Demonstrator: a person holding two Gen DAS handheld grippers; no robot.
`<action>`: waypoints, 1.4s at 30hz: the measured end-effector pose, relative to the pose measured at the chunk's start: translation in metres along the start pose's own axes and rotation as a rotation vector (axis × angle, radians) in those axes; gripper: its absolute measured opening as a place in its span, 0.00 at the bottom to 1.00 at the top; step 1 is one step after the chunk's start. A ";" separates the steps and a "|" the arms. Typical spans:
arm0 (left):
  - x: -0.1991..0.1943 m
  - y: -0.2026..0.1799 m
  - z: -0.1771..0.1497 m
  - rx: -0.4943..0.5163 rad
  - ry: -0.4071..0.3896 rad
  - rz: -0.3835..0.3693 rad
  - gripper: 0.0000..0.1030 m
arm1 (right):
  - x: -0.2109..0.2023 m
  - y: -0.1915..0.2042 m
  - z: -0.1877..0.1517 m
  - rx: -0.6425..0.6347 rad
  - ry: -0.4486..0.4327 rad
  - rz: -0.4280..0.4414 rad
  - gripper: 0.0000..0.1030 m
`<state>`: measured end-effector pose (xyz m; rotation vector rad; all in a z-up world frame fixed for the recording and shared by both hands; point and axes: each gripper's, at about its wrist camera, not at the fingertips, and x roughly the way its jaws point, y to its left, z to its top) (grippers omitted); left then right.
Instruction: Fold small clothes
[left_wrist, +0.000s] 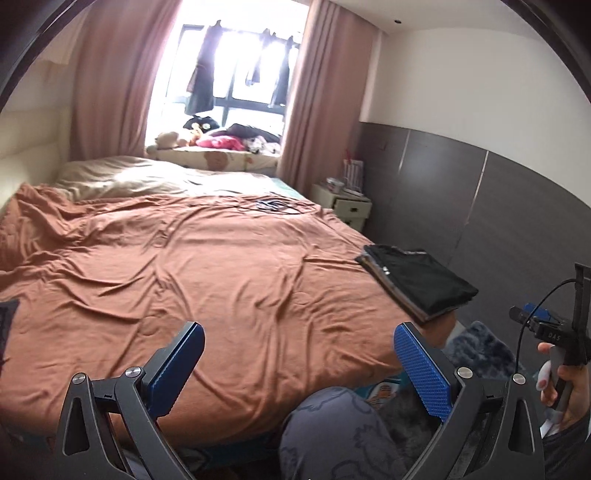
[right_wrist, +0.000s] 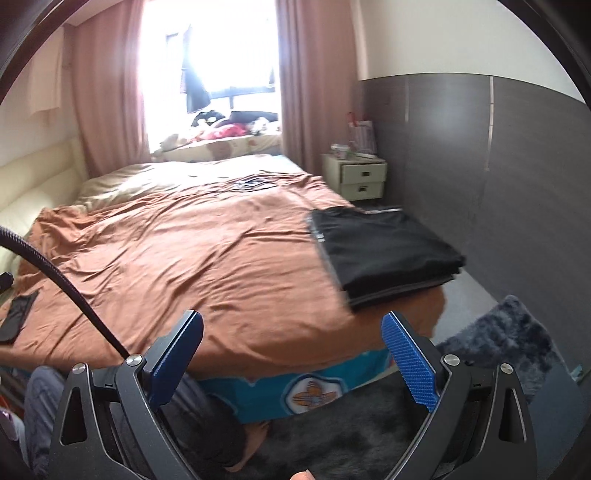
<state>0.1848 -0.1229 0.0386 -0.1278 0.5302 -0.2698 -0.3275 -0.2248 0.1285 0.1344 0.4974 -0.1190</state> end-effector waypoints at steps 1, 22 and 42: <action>-0.006 0.004 -0.003 0.002 -0.003 0.009 1.00 | 0.000 0.006 -0.003 -0.001 0.000 0.012 0.94; -0.092 0.054 -0.080 0.008 -0.029 0.127 1.00 | -0.022 0.051 -0.040 0.026 -0.042 0.095 0.94; -0.112 0.072 -0.096 -0.019 -0.053 0.176 1.00 | -0.006 0.093 -0.064 -0.021 -0.005 0.099 0.94</action>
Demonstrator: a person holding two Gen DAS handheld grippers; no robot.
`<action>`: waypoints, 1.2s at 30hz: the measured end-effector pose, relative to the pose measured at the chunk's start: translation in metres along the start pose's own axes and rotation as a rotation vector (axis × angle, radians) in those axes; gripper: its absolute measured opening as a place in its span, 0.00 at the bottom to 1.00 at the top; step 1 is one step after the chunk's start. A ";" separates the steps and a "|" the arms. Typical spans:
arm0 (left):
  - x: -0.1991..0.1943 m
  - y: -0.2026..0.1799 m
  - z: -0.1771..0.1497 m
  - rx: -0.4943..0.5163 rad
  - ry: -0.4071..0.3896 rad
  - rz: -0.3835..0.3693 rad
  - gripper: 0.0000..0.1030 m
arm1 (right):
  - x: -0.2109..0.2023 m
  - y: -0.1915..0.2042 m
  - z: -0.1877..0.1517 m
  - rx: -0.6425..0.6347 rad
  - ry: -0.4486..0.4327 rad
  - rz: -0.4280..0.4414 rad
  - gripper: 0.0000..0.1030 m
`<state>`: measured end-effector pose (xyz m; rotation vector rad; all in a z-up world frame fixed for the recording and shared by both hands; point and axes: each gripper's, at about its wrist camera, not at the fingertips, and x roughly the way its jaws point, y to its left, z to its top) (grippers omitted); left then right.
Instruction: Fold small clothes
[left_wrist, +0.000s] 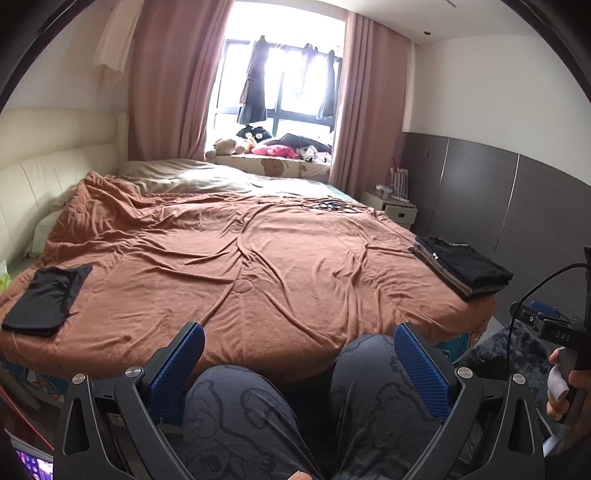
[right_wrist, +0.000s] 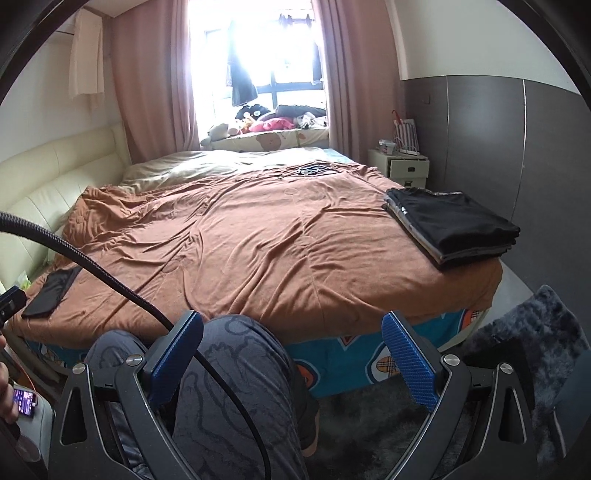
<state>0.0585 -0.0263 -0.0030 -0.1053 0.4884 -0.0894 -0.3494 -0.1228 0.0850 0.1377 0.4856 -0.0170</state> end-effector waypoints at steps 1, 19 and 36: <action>-0.001 -0.001 0.000 0.004 0.001 0.001 1.00 | 0.000 0.000 0.000 0.002 0.000 0.000 0.94; -0.007 -0.006 0.002 0.028 0.001 -0.011 1.00 | -0.009 0.000 -0.006 0.016 0.004 -0.015 0.94; -0.005 -0.008 0.002 0.035 0.007 -0.008 1.00 | -0.009 -0.005 -0.003 0.027 0.012 -0.013 0.94</action>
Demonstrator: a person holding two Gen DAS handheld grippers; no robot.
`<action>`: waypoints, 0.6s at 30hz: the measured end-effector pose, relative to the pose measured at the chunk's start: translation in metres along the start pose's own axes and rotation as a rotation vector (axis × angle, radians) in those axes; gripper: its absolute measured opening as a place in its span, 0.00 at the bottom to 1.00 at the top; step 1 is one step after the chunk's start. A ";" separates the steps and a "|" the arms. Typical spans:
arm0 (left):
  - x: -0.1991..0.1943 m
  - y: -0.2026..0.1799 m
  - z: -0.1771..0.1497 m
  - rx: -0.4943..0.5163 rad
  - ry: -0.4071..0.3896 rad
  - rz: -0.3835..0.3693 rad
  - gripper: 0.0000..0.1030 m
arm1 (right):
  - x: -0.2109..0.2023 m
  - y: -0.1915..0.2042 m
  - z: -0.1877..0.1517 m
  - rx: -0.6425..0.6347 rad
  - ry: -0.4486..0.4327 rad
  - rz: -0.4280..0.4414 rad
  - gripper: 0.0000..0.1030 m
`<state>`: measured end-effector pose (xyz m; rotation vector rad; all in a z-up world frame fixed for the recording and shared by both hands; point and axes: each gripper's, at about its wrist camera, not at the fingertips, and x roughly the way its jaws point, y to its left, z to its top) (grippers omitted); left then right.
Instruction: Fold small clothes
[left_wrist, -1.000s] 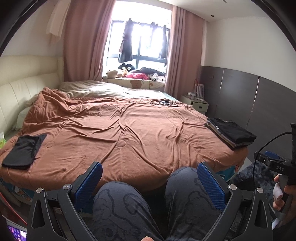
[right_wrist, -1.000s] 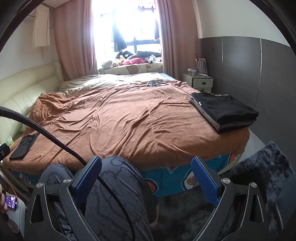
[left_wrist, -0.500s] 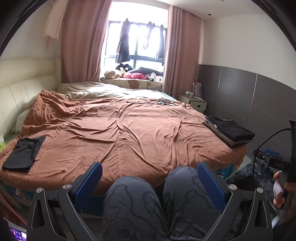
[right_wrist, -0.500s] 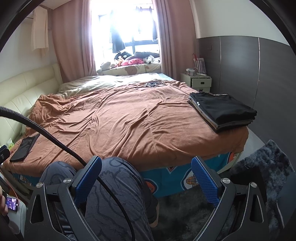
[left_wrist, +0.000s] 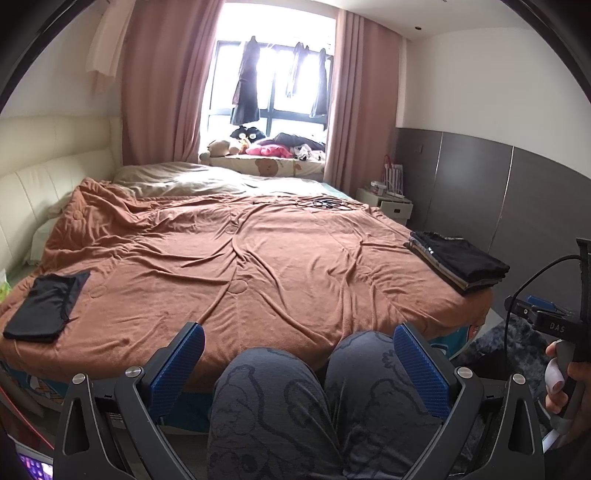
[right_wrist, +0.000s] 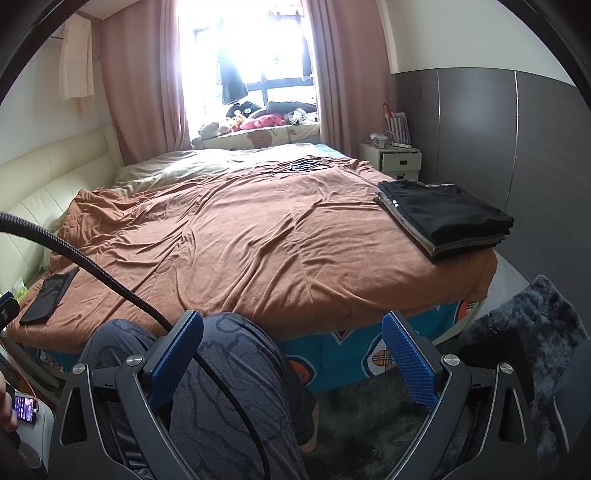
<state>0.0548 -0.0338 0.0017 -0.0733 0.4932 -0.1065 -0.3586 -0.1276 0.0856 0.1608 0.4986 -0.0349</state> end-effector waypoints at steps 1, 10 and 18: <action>0.000 0.000 0.000 0.002 0.000 0.000 1.00 | 0.000 0.000 0.000 -0.001 0.000 0.000 0.94; 0.001 -0.007 0.001 0.017 -0.004 -0.006 1.00 | 0.002 -0.002 0.001 0.002 0.004 0.000 0.94; 0.003 -0.006 0.002 0.012 0.003 -0.008 1.00 | -0.003 -0.006 0.002 0.003 -0.001 -0.006 0.94</action>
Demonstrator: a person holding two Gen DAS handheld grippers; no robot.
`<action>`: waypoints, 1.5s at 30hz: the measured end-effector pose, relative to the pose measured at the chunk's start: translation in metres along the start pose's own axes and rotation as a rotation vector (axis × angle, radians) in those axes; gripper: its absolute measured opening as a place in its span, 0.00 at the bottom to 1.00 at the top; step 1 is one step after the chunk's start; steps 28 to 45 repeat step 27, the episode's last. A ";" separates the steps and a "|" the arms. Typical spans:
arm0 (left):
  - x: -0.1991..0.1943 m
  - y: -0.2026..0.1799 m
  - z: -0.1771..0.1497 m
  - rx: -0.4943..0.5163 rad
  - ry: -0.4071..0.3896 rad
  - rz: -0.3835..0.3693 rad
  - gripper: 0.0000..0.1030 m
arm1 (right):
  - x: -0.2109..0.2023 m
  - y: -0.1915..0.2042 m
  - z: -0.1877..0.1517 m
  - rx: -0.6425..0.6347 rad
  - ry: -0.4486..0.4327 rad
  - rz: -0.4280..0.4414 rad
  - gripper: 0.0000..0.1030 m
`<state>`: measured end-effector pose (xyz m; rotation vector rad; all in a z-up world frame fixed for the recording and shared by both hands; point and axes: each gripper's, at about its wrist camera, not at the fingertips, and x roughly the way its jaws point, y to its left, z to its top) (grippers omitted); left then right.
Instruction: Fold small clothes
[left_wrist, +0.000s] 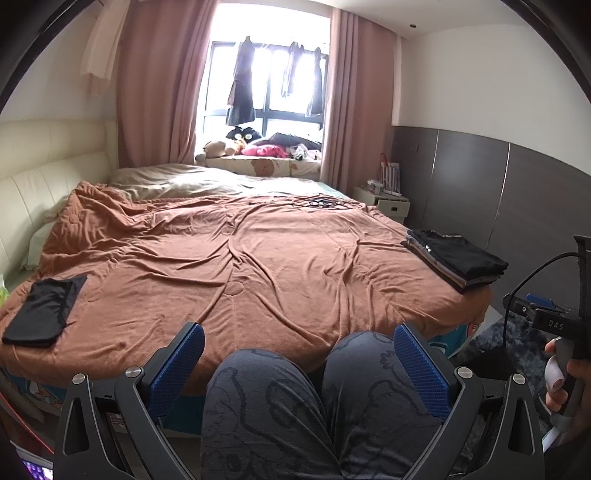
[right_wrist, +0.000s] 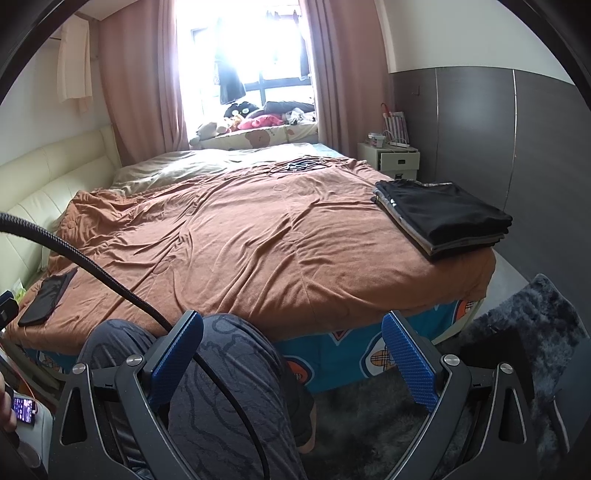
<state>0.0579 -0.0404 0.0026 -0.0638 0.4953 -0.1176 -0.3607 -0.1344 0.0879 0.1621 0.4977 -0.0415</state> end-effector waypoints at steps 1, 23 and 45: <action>0.000 0.000 0.000 0.000 0.001 0.000 1.00 | 0.000 -0.001 0.000 -0.001 0.000 -0.001 0.94; -0.011 -0.003 0.002 0.006 -0.019 0.014 1.00 | -0.008 -0.022 0.003 0.021 -0.025 0.000 0.94; -0.017 -0.006 0.001 0.013 -0.028 0.018 1.00 | -0.010 -0.023 0.002 0.017 -0.030 0.004 0.94</action>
